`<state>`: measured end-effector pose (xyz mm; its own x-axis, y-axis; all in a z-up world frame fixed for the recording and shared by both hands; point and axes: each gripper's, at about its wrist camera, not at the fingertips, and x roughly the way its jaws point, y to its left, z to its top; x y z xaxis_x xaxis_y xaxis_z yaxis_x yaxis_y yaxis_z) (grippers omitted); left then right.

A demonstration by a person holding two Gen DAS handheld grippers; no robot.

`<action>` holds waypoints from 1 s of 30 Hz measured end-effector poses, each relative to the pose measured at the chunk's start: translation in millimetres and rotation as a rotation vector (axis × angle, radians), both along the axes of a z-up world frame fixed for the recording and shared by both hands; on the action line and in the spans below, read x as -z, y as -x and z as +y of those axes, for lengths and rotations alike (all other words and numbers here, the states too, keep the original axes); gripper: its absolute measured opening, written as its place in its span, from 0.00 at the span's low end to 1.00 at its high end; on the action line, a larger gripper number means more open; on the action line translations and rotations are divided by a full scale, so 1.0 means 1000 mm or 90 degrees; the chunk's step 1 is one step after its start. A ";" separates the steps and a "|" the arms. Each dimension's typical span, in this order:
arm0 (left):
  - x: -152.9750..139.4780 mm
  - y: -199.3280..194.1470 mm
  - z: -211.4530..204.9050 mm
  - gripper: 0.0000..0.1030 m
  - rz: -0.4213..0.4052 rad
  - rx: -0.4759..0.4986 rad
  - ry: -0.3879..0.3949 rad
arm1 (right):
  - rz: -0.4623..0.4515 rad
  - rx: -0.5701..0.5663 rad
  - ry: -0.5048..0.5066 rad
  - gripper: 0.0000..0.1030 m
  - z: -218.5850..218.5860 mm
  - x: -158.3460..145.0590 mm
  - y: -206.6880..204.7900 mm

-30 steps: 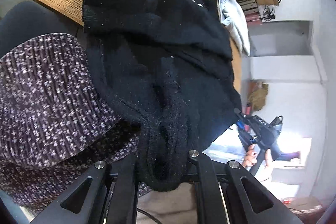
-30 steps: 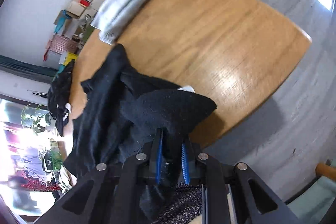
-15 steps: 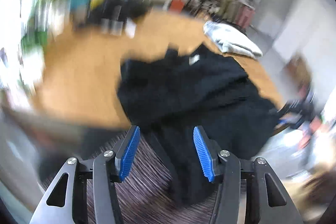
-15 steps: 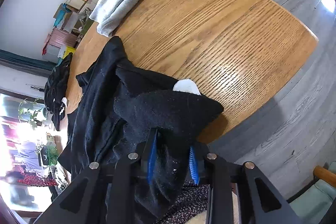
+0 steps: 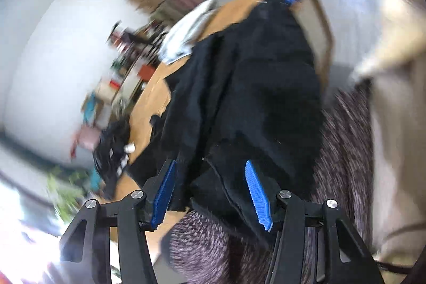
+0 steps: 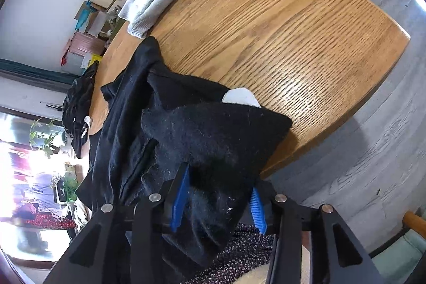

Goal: Fold clothes

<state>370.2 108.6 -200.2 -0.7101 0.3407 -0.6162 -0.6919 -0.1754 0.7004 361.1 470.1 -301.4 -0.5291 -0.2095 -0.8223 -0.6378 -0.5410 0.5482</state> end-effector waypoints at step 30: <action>0.053 -0.047 0.019 0.54 0.061 0.078 0.172 | 0.020 -0.018 0.061 0.47 -0.003 0.012 -0.009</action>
